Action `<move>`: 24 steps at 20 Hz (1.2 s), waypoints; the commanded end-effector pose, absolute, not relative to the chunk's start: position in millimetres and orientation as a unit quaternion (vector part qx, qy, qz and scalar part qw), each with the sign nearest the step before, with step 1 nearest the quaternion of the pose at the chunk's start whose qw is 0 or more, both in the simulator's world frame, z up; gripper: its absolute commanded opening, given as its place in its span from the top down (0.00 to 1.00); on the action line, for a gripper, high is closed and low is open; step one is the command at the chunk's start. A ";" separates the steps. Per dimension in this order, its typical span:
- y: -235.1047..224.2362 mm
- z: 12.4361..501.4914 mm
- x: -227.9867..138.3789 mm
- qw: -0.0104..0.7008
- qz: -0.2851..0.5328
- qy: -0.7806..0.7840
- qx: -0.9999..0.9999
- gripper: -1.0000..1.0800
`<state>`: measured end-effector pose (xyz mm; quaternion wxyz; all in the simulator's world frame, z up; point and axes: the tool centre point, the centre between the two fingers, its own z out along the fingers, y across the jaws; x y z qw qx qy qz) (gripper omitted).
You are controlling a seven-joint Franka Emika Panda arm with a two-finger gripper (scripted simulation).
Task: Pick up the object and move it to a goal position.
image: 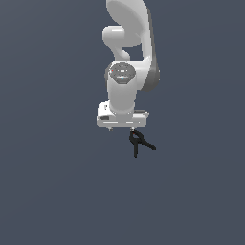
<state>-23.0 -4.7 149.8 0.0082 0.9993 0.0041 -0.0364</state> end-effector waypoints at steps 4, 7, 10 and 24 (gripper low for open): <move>-2.3 148.4 -23.1 0.005 -0.038 0.005 0.999 0.04; 3.2 145.5 -23.2 -0.003 -0.042 0.007 0.999 0.04; 4.8 145.4 -23.3 -0.008 -0.045 0.005 0.999 0.04; 31.8 117.7 -24.6 -0.002 -0.029 0.071 0.997 0.04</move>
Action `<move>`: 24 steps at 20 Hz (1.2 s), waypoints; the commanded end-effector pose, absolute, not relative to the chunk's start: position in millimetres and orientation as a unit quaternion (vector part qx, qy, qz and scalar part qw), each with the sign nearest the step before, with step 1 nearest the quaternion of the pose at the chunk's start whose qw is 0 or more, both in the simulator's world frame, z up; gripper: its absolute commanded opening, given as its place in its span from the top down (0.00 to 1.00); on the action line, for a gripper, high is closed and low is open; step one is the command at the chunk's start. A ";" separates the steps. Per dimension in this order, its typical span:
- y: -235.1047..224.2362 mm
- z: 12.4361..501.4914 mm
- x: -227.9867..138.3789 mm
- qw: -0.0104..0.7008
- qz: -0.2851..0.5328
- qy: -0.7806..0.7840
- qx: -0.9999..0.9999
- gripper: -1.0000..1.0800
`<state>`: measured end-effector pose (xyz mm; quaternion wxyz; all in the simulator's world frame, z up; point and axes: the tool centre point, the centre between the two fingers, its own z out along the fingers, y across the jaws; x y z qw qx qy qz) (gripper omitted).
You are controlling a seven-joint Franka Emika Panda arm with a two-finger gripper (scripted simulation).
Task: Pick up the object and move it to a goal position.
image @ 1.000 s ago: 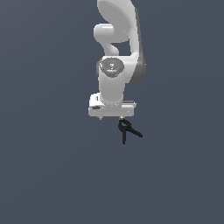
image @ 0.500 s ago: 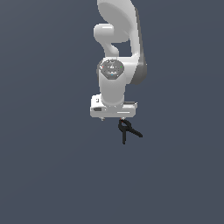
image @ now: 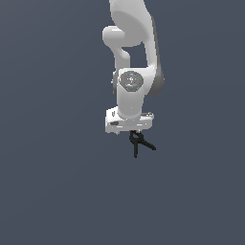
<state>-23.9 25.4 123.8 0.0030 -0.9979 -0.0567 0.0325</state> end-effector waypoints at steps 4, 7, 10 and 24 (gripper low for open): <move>52.8 98.2 -27.6 0.000 0.018 -0.121 -0.993 0.04; 66.5 86.2 -30.5 0.000 0.011 -0.152 -0.988 0.04; 76.9 77.5 -33.0 0.000 0.005 -0.175 -0.984 0.04; 86.4 58.0 -36.3 0.000 0.001 -0.196 -0.981 0.04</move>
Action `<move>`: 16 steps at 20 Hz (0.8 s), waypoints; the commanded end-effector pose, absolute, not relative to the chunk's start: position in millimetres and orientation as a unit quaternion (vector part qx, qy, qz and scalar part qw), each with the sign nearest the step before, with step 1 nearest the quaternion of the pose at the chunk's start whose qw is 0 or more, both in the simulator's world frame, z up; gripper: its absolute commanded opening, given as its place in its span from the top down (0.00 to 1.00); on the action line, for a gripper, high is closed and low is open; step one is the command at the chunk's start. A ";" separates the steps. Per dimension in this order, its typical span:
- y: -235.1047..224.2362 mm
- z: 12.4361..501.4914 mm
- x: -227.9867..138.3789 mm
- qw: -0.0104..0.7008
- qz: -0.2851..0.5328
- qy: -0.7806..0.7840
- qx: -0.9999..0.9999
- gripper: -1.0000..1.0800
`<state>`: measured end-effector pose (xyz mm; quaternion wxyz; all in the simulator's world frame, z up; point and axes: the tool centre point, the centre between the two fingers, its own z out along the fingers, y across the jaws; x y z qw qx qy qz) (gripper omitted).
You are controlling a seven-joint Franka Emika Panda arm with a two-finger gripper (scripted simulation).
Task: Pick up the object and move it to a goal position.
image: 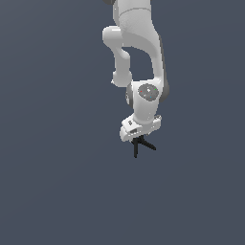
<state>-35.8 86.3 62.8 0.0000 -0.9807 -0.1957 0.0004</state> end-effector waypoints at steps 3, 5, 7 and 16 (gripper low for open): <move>86.6 43.3 -36.9 0.000 0.001 -0.197 -0.980 0.04; 86.8 33.3 -37.2 0.000 0.000 -0.197 -0.980 0.04; 86.9 26.1 -37.1 0.000 0.000 -0.198 -0.980 0.04; 86.8 19.1 -36.2 0.000 0.000 -0.198 -0.980 1.00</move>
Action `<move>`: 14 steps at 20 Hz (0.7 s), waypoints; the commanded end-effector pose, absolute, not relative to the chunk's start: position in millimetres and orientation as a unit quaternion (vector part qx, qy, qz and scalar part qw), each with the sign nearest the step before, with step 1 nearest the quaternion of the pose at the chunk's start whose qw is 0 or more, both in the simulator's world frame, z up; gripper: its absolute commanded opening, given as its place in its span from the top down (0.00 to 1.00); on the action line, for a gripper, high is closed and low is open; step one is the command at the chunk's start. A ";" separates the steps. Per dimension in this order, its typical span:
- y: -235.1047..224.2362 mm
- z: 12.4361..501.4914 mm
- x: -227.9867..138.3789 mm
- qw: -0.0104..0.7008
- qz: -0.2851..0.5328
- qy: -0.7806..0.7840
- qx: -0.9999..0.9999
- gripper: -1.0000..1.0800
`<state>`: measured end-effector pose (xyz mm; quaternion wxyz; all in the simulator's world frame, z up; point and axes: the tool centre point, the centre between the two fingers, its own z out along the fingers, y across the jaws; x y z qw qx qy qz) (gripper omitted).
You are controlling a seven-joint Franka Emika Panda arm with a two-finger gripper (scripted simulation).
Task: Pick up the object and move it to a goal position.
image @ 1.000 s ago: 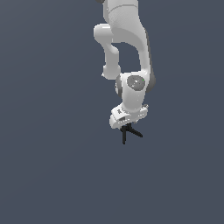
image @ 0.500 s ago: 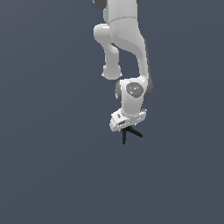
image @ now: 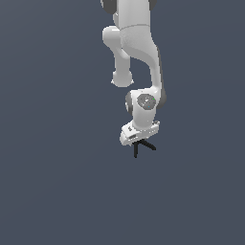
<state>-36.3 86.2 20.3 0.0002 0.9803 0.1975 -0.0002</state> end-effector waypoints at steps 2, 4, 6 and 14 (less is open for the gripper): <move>86.8 19.1 -36.2 0.000 0.000 0.198 0.980 1.00; 86.8 19.1 -36.2 0.000 0.000 0.198 0.980 1.00; 86.8 19.1 -36.2 0.000 0.000 0.198 0.980 1.00; 84.5 24.8 -26.7 0.000 0.000 0.197 0.980 1.00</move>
